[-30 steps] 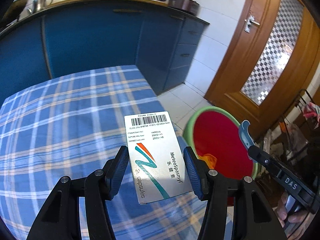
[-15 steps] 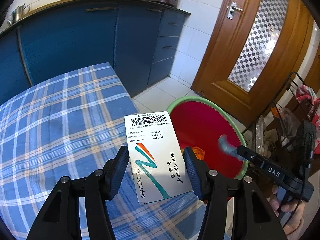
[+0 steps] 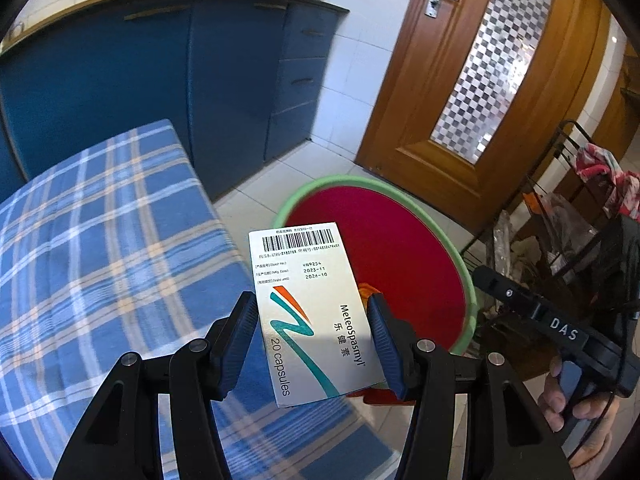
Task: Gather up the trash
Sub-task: 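Open both tools to drop the box and clip into the bucket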
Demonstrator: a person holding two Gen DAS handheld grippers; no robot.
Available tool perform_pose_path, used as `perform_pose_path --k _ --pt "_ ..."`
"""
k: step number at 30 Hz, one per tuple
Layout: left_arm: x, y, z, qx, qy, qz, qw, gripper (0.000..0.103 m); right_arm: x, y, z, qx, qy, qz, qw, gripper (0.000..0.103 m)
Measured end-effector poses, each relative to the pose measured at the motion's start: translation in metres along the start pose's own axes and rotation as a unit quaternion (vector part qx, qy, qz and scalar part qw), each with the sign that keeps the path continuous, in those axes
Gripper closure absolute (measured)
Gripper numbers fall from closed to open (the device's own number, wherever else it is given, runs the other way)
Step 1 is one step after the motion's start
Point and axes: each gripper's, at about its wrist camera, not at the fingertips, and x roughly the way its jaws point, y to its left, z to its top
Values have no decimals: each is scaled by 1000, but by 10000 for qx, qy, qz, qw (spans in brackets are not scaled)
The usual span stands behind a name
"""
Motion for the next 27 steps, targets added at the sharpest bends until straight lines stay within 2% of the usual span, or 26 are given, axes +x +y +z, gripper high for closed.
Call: perform_pose_path --k 12,14,22,27 --pt "37 -38 9 289 178 -260 9991 43 -19 -11 -3 11 -143 -63 9999 70" --pt "42 -41 10 281 223 -276 9990 39 -19 -12 -3 18 -150 -66 9999 70" --pt "44 -41 8 193 227 -162 9994 35 -21 -12 -5 2 -148 -40 9999 70" --pt "29 -34 5 151 133 -68 9998 35 -27 -2 -9 -111 -152 14 9998 70"
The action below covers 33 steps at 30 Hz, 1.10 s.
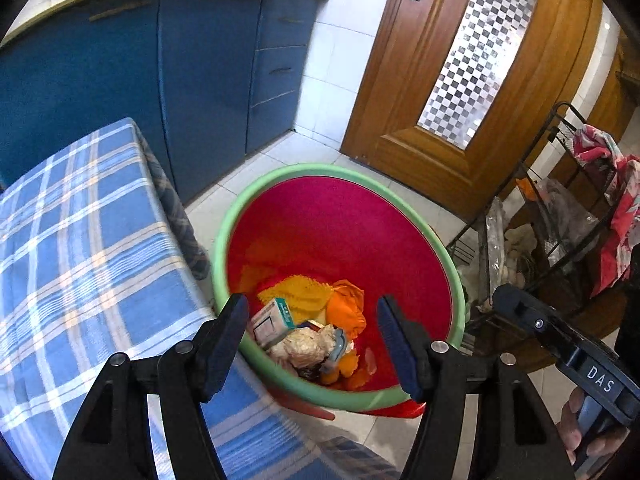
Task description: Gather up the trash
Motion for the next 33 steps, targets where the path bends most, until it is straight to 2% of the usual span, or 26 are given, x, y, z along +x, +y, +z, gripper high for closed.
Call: perform_pose_path --k 6,13,16,20,28,33 --pt "-32 11 -11 -180 -172 257 9994 35 -13 23 -6 -287 -42 30 9996 63" --pt "-78 30 -32 -394 -438 741 9955 33 -37 63 -24 -668 -97 285 9973 48" --pt "-97 39 -45 -533 -513 886 9933 33 -46 81 -33 -855 -109 378 9956 44" --pt "-121 48 -67 -682 -561 1226 9885 33 -56 103 -46 -1088 -82 481 9929 36" --pt "-161 59 -103 -1022 -700 1719 9773 32 -73 128 -72 -1365 -65 490 9894 27" --pt "-184 62 -121 -1161 -842 1852 9722 32 -82 135 -84 -1451 -74 519 9880 23"
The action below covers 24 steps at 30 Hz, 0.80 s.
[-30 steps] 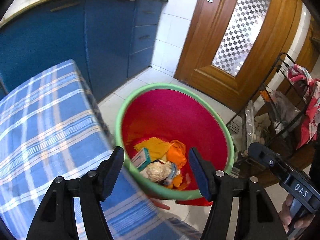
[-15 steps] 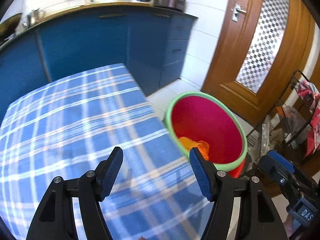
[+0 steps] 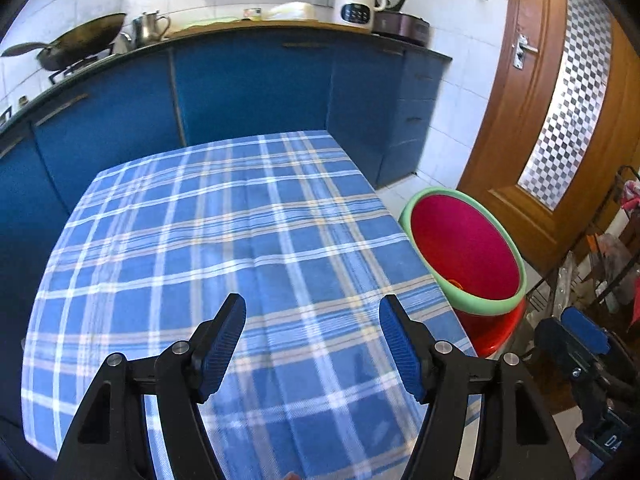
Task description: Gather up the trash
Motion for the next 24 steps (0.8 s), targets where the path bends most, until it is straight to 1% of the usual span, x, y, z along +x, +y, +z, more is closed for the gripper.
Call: perform_pose_path --k 3,8,24 --pt "-10 6 -4 -90 -56 61 9999 32 -3 6 -4 -75 11 24 10000 23" --pt "-21 11 -8 -119 -141 56 9998 32 -6 11 -5 -105 23 28 9999 23" --pt "-25 11 -6 -140 -200 59 9997 32 -7 13 -4 -107 20 16 9999 23"
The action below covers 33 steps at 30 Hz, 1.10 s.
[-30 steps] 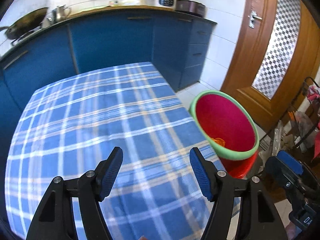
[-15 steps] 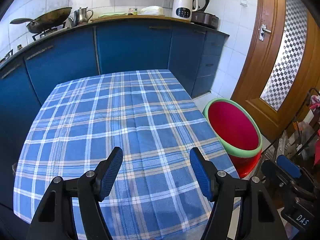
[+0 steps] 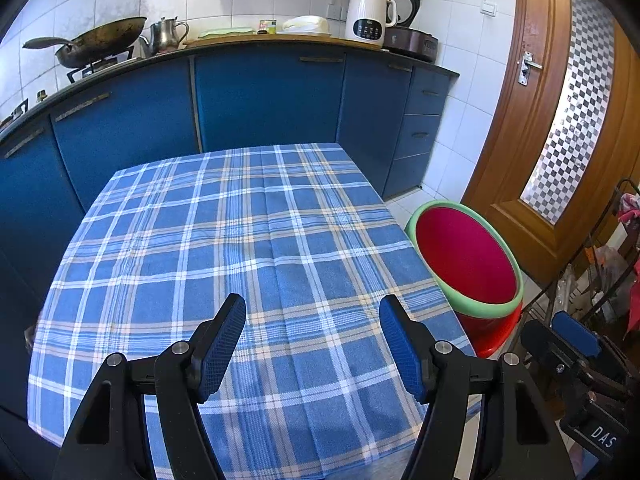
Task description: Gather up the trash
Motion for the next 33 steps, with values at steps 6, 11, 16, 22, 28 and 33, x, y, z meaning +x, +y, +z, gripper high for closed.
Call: perform_pose_path --k 6,11,16,22,28,33 --pt "0 0 0 -18 -4 14 10000 32 -2 -1 2 19 -31 -13 10000 23" --pt "-2 -1 0 -6 -27 10 10000 32 -2 -2 2 19 -29 -11 10000 23" --pt "-2 -2 0 -7 -26 10 10000 32 -2 -2 2 23 -27 -9 10000 23" --pt "-2 -2 0 -7 -25 11 10000 32 -3 -3 2 21 -27 -8 10000 23" --pt "-3 -2 0 -13 -33 11 10000 32 -3 -3 2 25 -29 -9 10000 23" --pt "-2 -2 0 -10 -14 11 10000 32 -3 -3 3 26 -27 -4 10000 23"
